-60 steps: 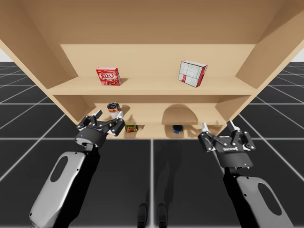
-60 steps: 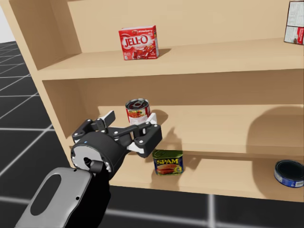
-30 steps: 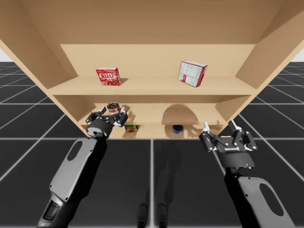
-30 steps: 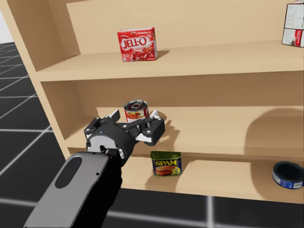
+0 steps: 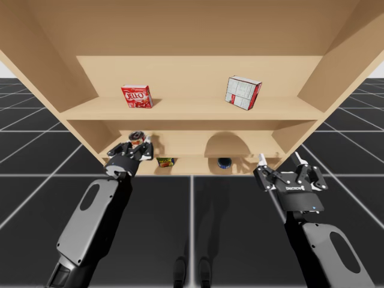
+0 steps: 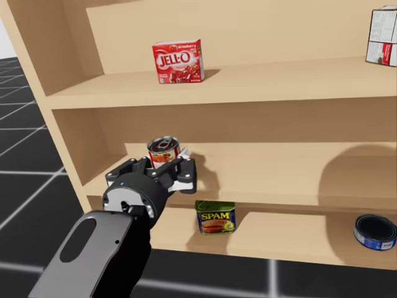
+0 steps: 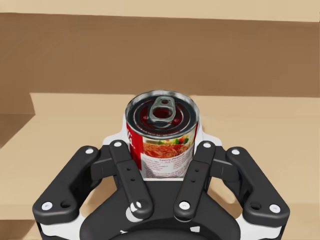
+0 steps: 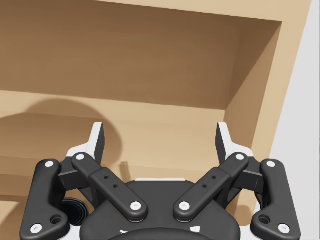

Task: Find the tomato soup can on the shelf and bring it to me.

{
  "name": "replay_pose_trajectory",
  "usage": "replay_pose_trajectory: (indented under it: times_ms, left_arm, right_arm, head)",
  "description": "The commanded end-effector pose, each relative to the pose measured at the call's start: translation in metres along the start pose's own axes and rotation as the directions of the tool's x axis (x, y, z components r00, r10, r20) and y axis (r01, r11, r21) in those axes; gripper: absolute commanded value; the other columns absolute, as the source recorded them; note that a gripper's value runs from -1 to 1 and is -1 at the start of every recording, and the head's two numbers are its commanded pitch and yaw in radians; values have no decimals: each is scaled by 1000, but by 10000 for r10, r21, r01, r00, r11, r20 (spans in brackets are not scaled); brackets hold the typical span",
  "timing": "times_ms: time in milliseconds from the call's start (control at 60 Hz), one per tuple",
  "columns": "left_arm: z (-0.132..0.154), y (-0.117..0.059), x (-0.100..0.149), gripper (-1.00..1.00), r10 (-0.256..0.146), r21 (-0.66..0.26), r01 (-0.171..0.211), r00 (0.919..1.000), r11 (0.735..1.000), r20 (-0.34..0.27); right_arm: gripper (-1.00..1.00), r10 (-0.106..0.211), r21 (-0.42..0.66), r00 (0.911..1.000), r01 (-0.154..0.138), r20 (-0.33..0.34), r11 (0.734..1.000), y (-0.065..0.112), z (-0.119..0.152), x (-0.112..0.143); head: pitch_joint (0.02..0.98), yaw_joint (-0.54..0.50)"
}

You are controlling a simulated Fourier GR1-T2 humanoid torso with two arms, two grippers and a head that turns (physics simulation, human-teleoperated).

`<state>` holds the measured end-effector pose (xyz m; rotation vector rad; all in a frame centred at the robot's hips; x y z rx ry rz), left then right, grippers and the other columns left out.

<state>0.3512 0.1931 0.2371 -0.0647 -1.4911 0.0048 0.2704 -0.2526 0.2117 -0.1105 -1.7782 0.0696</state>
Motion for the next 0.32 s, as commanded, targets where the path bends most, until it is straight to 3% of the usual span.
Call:
replay_pose_trajectory:
  times_ms: [17,83,317]
  left_arm:
    - [23,-8,18,1000,-551,-1079,617,9965,9922,634]
    - [35,-9,19,1000,-899,-1107,977,9933,9890,727]
    - [73,-5,22,1000,-1298,-1238,1413,9869,9822,961]
  right_arm:
    - [-1000,3,-26,10000,-3,-12,10000,-1,0,0]
    - [-1000,4,-31,10000,-4,-11,10000,-2,-1,0]
    - [-1000,14,-60,10000,-14,-19,10000,-3,-1,-1]
  head:
    - [535,242]
    - [535,242]
    - [539,239]
